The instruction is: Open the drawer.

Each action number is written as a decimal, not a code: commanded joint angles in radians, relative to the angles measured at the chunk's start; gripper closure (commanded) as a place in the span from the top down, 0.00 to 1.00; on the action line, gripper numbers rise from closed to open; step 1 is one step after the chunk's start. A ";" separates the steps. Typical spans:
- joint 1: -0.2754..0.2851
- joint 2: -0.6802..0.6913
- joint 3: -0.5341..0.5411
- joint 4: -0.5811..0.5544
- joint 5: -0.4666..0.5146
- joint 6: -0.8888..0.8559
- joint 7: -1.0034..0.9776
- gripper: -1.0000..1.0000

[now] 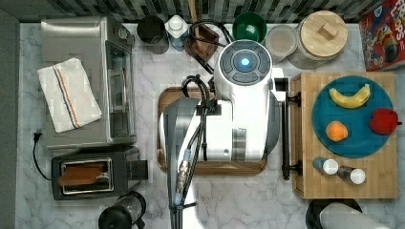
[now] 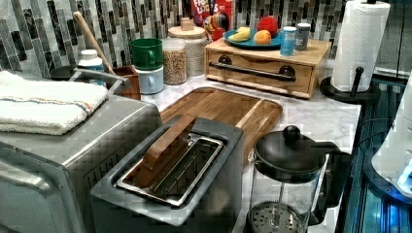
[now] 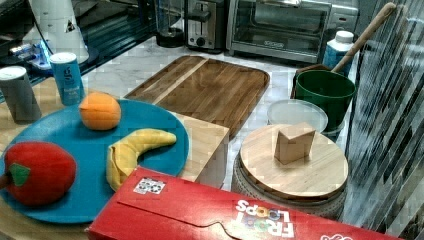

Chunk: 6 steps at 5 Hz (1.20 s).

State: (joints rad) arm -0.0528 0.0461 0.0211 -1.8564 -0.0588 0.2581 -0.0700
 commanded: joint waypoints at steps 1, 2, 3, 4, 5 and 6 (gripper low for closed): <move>-0.002 0.001 0.001 0.000 -0.001 0.001 -0.002 1.00; -0.014 -0.005 -0.005 -0.022 0.034 0.012 -0.096 1.00; -0.020 -0.027 -0.002 -0.079 -0.001 0.048 -0.249 1.00; -0.037 -0.028 -0.003 -0.119 -0.040 0.079 -0.460 1.00; -0.058 -0.044 -0.005 -0.164 -0.051 0.125 -0.607 1.00; -0.064 -0.049 -0.024 -0.197 -0.082 0.170 -0.737 1.00</move>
State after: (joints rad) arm -0.1021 0.0289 0.0206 -2.0195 -0.1155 0.4172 -0.7466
